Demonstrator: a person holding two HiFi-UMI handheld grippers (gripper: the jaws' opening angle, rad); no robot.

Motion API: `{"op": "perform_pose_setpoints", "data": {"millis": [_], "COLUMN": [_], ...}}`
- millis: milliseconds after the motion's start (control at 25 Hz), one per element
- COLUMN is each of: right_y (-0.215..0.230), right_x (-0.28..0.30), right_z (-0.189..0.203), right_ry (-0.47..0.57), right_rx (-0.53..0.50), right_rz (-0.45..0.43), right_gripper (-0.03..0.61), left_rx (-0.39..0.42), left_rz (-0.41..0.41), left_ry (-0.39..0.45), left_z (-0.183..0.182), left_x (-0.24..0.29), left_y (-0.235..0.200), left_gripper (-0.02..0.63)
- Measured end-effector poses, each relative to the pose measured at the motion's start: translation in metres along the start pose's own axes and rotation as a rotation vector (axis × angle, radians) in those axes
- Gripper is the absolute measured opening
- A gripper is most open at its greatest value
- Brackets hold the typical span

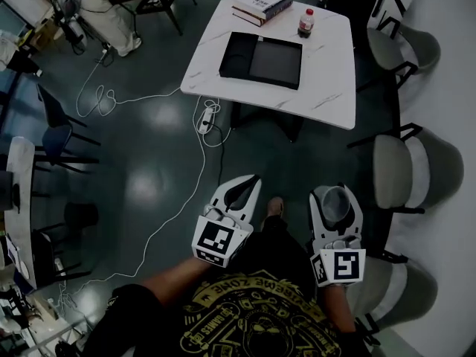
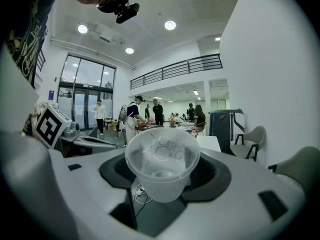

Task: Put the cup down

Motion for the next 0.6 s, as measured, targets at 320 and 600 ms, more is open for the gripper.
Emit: {"op": "perform_pose_setpoints", "data": {"millis": [320,600], "right_y": [0.055,0.082], "right_x": [0.041,0.067], "right_z": [-0.016,-0.019], "right_ry": [0.002,0.013], "right_rx": [-0.010,-0.028], "right_rz": [-0.102,-0.215], "right_gripper": [0.259,0.259], "left_rx": [-0.011,-0.013], "left_rz": [-0.098,-0.184], "left_ry": [-0.016,-0.005], "left_z": [-0.022,-0.034], "left_x": [0.049,0.079], "left_y": [0.003,0.010], "left_gripper": [0.011,0.011]}}
Point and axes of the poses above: the fingertips, and each gripper's own axes: x forward along the fingers, y to its right, z out of its underside, the point moved 5 cm from there along -x, backward along the fingers, and after that the axes turned 13 degrees about -z, right-handed, at the moved point
